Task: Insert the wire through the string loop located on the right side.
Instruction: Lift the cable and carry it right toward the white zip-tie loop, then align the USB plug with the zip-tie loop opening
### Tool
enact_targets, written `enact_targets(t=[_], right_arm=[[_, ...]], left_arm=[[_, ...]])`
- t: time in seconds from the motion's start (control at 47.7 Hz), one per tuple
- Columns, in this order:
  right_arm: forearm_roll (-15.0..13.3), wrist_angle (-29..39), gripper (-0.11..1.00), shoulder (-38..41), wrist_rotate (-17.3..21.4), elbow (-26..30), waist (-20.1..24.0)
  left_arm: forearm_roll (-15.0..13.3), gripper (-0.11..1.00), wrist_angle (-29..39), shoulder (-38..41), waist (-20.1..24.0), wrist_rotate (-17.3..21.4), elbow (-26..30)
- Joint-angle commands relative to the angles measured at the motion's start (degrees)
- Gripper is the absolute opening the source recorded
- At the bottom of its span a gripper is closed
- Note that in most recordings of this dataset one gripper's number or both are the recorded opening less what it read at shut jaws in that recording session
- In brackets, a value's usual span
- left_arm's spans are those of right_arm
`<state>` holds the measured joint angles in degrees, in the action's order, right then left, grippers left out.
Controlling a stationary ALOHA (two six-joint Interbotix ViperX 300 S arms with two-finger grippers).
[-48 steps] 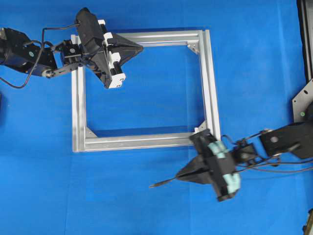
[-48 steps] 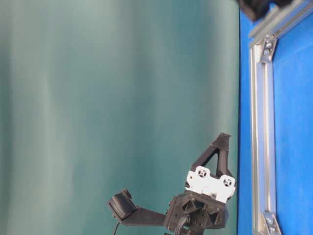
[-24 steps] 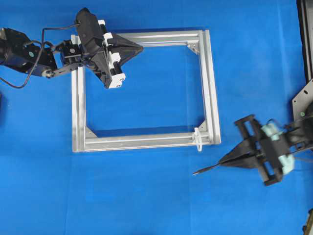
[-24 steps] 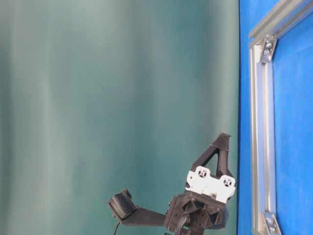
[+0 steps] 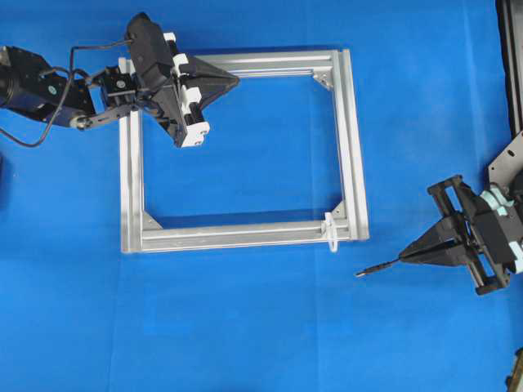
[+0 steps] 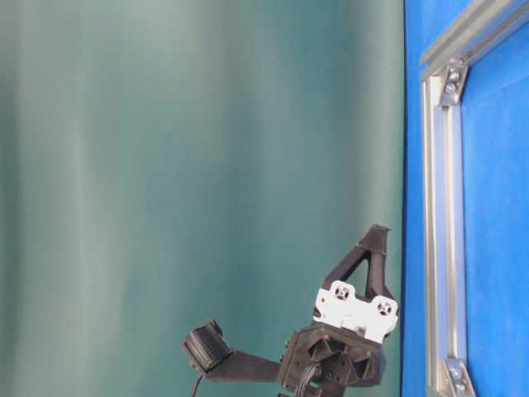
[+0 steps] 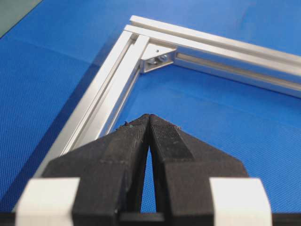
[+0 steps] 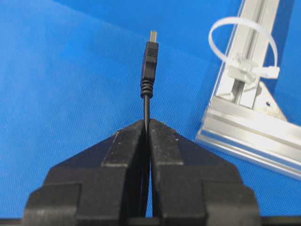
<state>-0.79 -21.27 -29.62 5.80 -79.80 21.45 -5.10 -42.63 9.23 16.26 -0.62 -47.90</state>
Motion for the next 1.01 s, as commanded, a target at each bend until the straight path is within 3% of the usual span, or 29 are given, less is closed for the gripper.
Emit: enact_targets(t=[0.0, 0.21, 0.671, 0.986], right_arm=[[0.1, -0.3, -0.04, 0.0, 0.0, 0.4, 0.2], [0.2, -1.5, -0.04, 0.7, 0.0, 0.4, -1.1], [0.2, -2.6, -0.04, 1.0, 0.0, 0.2, -12.6], [0.1, -2.8, -0.04, 1.0, -0.1, 0.1, -12.9]], left_arm=[[0.2, 0.00, -0.6, -1.7, -0.1, 0.1, 0.7], [0.2, 0.00, -0.6, -1.7, -0.1, 0.1, 0.6], [0.2, 0.00, -0.7, -1.7, -0.4, 0.0, 0.5], [0.2, 0.00, -1.3, -1.8, -0.6, -0.4, 0.4]])
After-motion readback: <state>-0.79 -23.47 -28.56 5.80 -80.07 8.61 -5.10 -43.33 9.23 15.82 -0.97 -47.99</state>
